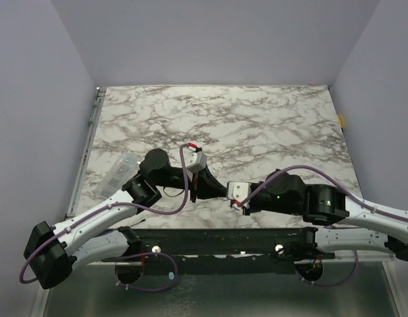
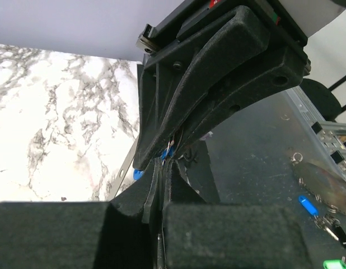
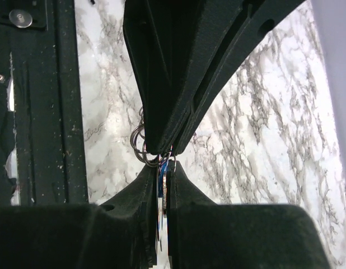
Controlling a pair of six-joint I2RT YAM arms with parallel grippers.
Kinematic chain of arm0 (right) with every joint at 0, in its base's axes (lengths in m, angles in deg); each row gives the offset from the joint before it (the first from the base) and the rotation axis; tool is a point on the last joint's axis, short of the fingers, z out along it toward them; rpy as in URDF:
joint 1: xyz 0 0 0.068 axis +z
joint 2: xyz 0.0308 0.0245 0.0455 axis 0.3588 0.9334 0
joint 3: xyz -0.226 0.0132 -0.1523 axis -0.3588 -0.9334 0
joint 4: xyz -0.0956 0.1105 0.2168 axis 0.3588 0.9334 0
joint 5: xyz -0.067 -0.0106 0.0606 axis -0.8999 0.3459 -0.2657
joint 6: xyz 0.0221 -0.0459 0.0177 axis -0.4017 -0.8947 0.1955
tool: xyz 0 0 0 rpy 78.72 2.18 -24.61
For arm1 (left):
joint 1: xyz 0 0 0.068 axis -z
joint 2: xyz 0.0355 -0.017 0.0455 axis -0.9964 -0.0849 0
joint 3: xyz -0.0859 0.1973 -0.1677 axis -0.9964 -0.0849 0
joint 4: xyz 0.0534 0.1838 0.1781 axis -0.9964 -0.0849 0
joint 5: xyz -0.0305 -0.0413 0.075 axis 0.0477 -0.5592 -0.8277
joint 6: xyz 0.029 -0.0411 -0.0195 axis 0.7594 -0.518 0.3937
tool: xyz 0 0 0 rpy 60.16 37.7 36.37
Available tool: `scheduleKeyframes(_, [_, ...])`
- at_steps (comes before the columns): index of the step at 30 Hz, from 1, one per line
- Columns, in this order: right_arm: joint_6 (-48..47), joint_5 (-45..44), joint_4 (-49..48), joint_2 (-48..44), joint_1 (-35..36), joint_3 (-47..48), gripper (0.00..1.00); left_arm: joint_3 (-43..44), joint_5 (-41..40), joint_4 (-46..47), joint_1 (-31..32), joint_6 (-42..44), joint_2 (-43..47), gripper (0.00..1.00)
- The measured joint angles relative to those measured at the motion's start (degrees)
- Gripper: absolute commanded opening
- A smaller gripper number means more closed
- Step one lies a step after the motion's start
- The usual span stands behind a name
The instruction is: Put the keys on the keyring
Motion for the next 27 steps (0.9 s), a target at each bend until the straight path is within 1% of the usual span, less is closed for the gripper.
scheduleKeyframes(6, [0.3,-2.7,-7.9,-4.2,0.0,-4.7,0.01,0.7,-4.3,0.2,0.1,-1.4,1.6,0.00])
scheduleKeyframes(13, [2.2,-5.5,-19.6,-8.0,0.0,-9.4,0.01,0.7,-9.5,4.4,-0.2,-5.6,4.0,0.00])
scheduleKeyframes(20, [3.4,-7.8,-30.2,-8.1,0.0,-13.2,0.01,0.1,-14.1,6.7,-1.2,-8.5,5.6,0.00])
scheduleKeyframes(27, [3.5,-10.3,-34.6,-6.3,-0.1,-13.7,0.01,-0.4,-17.4,7.7,-2.1,-10.3,6.3,0.00])
